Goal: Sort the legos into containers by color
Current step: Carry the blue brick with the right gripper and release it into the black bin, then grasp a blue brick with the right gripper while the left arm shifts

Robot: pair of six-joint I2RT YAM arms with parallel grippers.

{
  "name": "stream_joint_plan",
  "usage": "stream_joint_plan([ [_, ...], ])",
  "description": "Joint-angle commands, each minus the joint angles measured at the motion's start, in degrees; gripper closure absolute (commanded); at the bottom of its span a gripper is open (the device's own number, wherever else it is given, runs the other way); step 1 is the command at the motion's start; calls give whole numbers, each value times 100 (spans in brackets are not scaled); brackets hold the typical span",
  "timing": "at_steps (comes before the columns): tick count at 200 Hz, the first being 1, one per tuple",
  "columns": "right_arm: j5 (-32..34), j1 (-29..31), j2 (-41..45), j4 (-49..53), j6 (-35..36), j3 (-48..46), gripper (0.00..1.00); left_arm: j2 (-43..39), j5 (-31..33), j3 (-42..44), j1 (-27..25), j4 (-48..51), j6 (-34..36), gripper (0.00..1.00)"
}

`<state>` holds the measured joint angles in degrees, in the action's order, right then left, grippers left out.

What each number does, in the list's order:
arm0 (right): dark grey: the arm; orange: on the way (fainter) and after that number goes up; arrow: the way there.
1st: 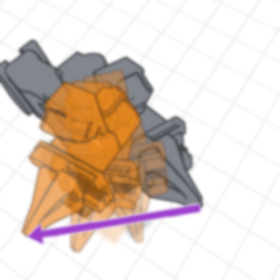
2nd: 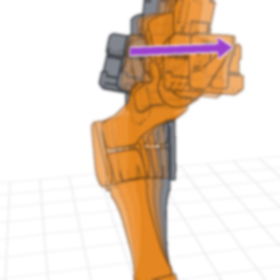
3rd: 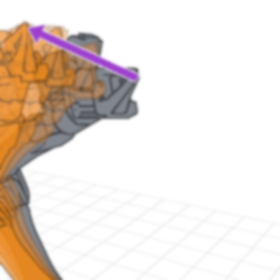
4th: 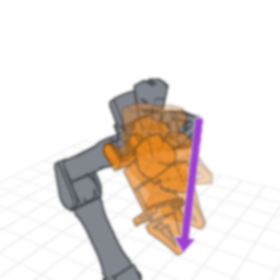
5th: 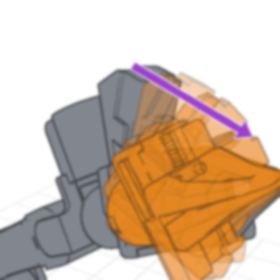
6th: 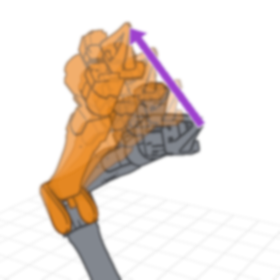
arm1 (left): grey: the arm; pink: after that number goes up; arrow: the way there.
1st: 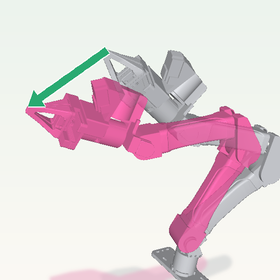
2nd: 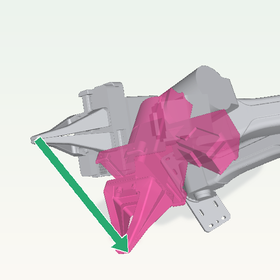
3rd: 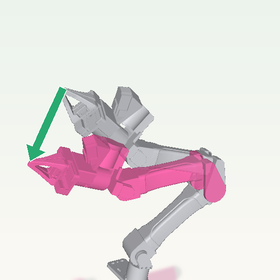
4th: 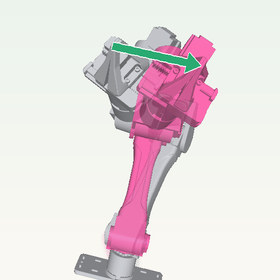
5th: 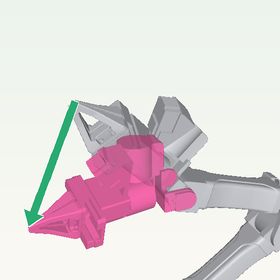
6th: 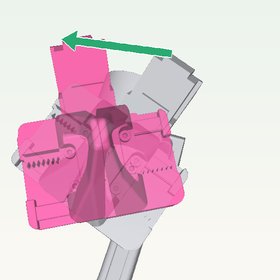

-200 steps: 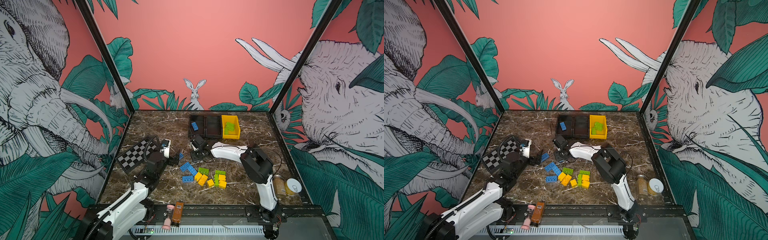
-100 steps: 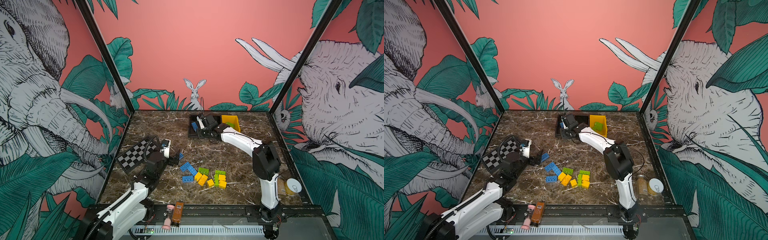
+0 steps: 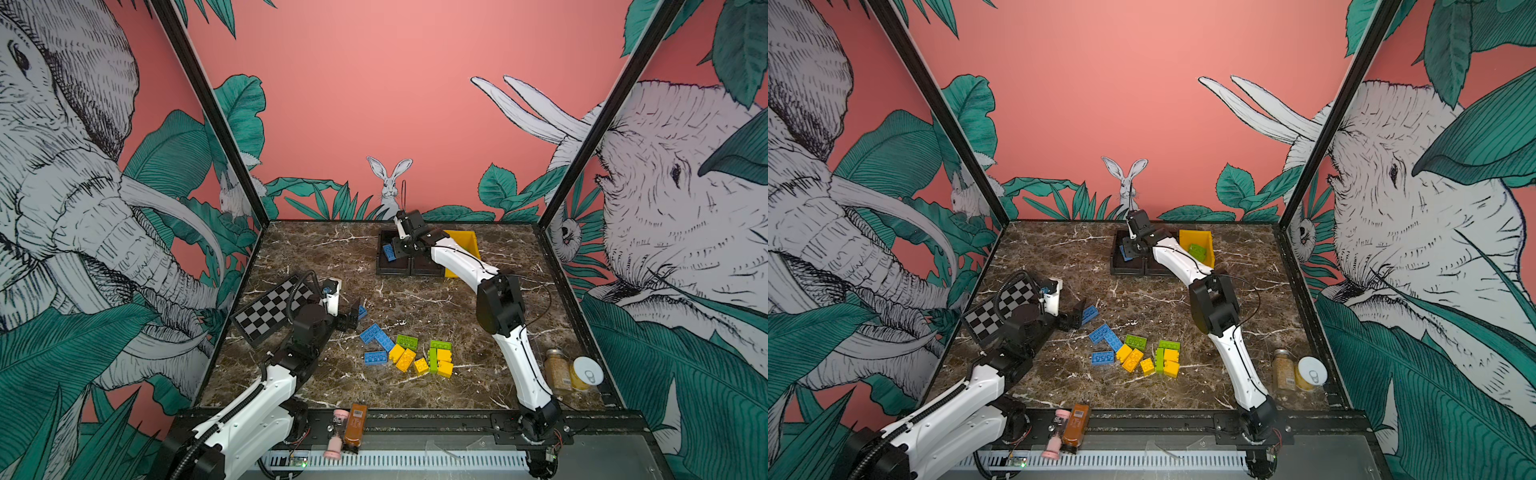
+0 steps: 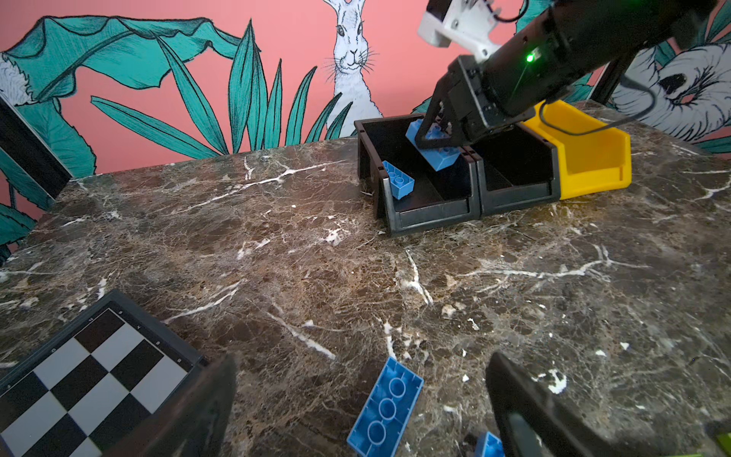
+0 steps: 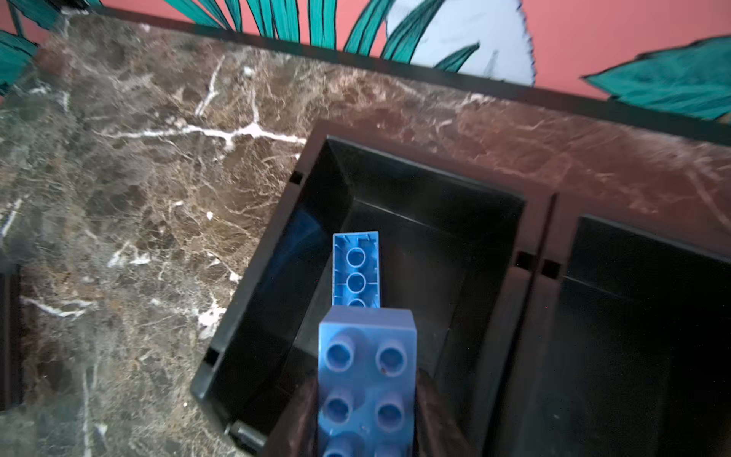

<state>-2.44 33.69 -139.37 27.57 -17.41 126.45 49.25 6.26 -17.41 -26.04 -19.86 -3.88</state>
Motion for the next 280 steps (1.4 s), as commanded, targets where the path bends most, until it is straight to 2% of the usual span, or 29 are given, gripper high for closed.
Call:
stream_joint_plan([
  [1, -53, 10, -149, 121, 28, 351, 67, -49, -8, 19, 25, -18, 44, 1],
  [49, -123, -28, -344, 177, -8, 561, 67, -20, -69, -26, 17, 32, 32, 1],
  [90, -14, -38, -350, 252, 27, 641, 63, -96, -54, -25, 25, 70, 45, 1],
  [119, 51, -38, -389, 514, 70, 840, 43, -111, -67, -48, 23, 108, 32, 1],
  [152, -147, 20, -6, 798, 324, 784, 35, -118, 60, -85, 24, 165, -10, 1],
  [172, -94, 188, 731, 560, 463, -24, 30, -189, 323, -78, 20, 223, -98, 1],
  [195, -8, 533, 1556, 292, 530, -1208, 27, -379, 974, 35, 105, 284, -501, 1],
  [202, 8, 673, 1764, 191, 546, -1580, 26, -459, 863, 49, 278, 376, -716, 1],
  [222, 59, 1104, 2224, -160, 614, -2539, 26, -646, -35, 180, 1268, 434, -1349, 1],
  [235, 11, 1346, 2419, -401, 543, -3024, 25, -722, -268, 261, 1653, 413, -1572, 1],
  [280, -74, 1940, 2565, -953, 149, -3824, 22, -850, -291, 385, 1721, 277, -1802, 1],
])
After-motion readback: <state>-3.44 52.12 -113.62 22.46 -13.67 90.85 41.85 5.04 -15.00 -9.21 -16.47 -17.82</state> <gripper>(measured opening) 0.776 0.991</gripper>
